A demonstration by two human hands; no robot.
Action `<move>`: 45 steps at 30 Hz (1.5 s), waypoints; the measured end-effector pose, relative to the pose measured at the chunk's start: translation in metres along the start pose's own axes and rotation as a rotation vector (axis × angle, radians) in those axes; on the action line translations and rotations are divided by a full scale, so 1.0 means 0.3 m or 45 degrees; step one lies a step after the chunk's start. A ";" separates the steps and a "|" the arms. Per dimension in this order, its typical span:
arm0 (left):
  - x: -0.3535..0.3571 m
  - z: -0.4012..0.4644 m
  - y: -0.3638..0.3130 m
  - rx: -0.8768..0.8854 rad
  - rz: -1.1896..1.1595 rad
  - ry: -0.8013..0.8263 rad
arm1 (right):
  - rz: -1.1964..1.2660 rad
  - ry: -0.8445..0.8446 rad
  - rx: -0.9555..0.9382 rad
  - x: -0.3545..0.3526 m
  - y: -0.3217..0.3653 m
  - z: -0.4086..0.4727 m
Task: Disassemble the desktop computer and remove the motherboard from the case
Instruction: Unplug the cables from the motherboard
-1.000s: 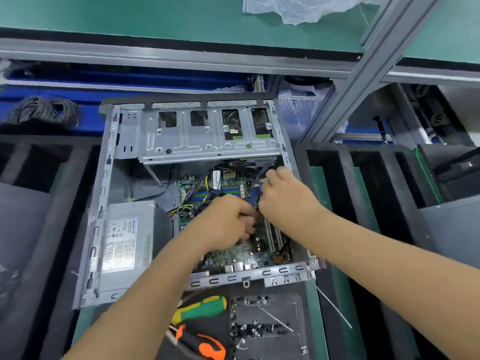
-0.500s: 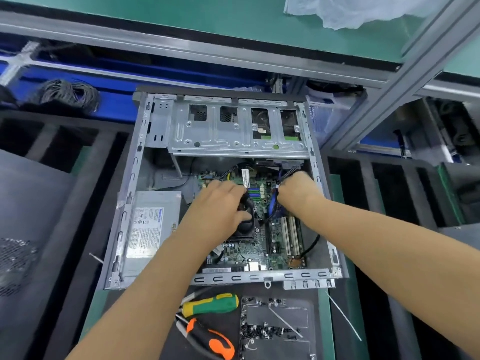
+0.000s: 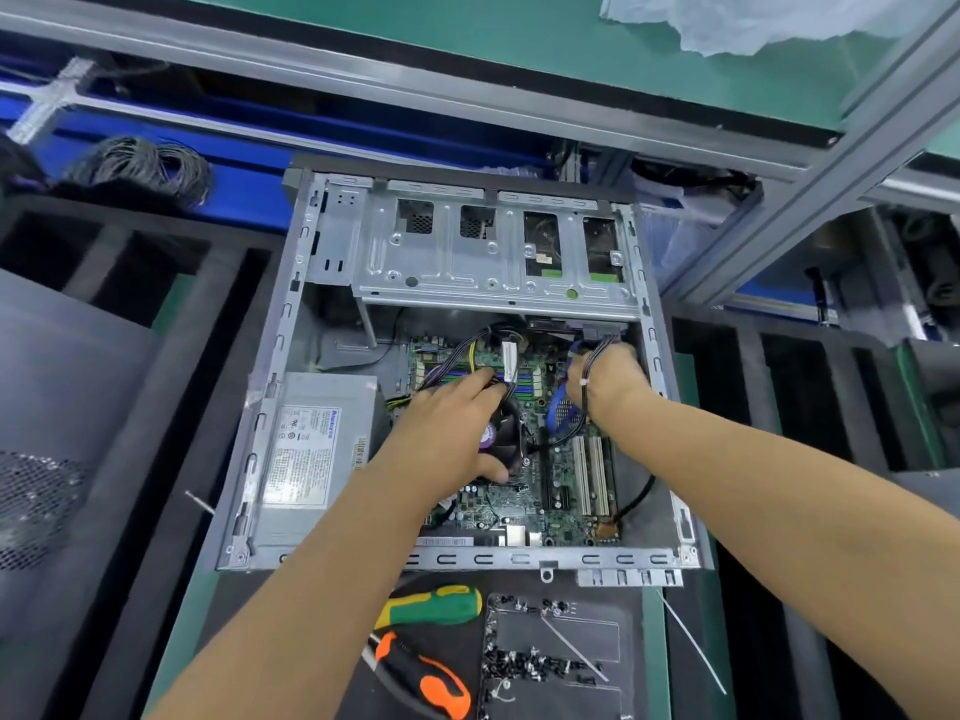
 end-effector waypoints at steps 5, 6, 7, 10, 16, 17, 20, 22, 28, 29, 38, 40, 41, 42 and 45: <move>0.003 -0.001 0.000 -0.007 -0.027 0.008 | -0.067 0.025 0.076 0.032 0.000 0.036; 0.002 -0.001 -0.001 -0.009 -0.032 0.012 | -0.065 0.030 0.089 0.034 -0.004 0.036; 0.002 -0.001 -0.003 -0.009 -0.035 0.017 | -0.064 0.025 0.095 0.032 -0.007 0.038; 0.007 0.000 -0.002 -0.010 -0.026 0.017 | -0.060 0.012 0.100 0.025 -0.007 0.028; 0.015 0.004 -0.008 -0.010 0.019 0.030 | -0.077 -0.070 0.104 0.005 -0.001 -0.004; 0.013 0.005 -0.009 -0.010 0.035 0.022 | -0.108 -0.094 0.102 -0.002 0.001 -0.013; 0.015 0.004 -0.007 -0.014 0.052 0.019 | -0.077 -0.198 0.063 -0.035 0.008 -0.038; 0.017 0.006 -0.007 -0.015 0.042 0.020 | -0.039 -0.180 0.038 -0.033 0.010 -0.040; -0.007 0.001 0.012 -0.072 -0.138 -0.037 | -0.008 -0.020 0.069 -0.015 0.007 -0.065; -0.021 0.003 0.016 -0.086 -0.168 -0.094 | -0.030 -0.006 0.034 -0.011 0.019 -0.086; -0.158 -0.047 0.084 -0.245 -0.507 -0.656 | 0.595 -0.044 -0.348 -0.106 0.081 -0.385; -0.130 -0.041 0.056 -0.167 -0.573 -0.539 | 0.832 -0.340 -0.309 -0.180 0.026 -0.415; -0.121 -0.038 0.052 -0.153 -0.635 -0.494 | 0.920 -0.514 -0.258 -0.203 -0.004 -0.425; -0.116 -0.034 0.052 -0.149 -0.709 -0.460 | 0.988 -0.659 -0.217 -0.213 -0.020 -0.430; -0.110 -0.015 0.061 -0.148 -0.749 -0.406 | 1.163 -0.868 -0.171 -0.179 0.006 -0.422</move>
Point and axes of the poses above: each hand's wrist, its own z-axis towards the middle knuckle, its own x-axis out of the palm, y = z × x, the point moved 10 cm from there along z, towards the middle knuckle, and after that the axes turned 2 degrees about y, right-handed, at the moved point
